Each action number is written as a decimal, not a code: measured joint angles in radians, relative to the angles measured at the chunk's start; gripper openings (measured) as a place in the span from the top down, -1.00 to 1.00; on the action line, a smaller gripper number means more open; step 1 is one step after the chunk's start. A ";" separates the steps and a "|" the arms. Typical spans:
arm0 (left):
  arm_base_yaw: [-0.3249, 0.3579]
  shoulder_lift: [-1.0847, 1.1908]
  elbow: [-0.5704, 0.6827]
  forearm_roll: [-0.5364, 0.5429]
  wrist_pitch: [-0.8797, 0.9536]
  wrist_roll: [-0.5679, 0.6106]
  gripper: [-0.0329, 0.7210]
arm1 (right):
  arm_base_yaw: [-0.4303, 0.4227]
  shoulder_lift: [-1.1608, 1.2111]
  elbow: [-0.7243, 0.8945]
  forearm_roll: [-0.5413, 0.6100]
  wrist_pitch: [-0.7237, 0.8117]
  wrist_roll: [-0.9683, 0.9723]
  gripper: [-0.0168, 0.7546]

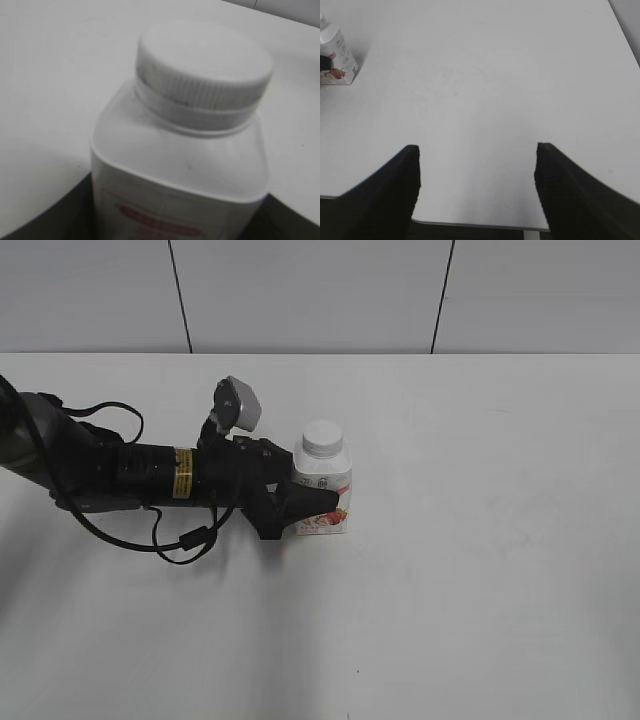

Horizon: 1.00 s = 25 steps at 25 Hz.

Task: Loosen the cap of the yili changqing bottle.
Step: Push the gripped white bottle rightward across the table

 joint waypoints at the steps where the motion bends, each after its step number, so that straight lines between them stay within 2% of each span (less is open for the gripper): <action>1: 0.000 0.001 0.000 -0.001 -0.004 0.000 -0.23 | 0.000 0.000 0.000 0.000 0.000 0.000 -0.51; 15: 0.000 -0.008 0.000 0.022 -0.057 0.000 -0.23 | 0.000 0.000 0.000 0.000 0.000 0.000 -0.51; 25: -0.003 -0.019 0.000 0.030 0.027 0.005 -0.22 | 0.000 0.000 0.000 0.000 0.000 0.000 -0.51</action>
